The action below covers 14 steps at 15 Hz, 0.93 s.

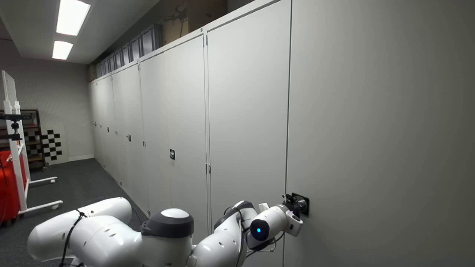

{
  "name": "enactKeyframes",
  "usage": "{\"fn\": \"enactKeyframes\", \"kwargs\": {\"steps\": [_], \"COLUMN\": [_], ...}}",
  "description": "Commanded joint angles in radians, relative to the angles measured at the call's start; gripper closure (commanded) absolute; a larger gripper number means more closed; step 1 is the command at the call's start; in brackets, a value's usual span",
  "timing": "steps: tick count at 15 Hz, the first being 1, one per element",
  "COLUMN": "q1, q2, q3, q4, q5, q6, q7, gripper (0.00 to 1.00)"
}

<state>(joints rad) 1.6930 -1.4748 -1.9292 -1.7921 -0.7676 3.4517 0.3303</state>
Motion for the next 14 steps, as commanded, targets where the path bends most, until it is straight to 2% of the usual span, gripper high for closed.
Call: {"fn": "enactKeyframes", "kwargs": {"steps": [1, 14], "q1": [-0.039, -0.047], "q2": [0.0, -0.007], "q3": [0.09, 0.095], "q4": [-0.058, -0.059], "q5": [-0.051, -0.083], "q6": [0.012, 0.013], "q7": [0.098, 0.223], "gripper": [0.92, 0.92]}}
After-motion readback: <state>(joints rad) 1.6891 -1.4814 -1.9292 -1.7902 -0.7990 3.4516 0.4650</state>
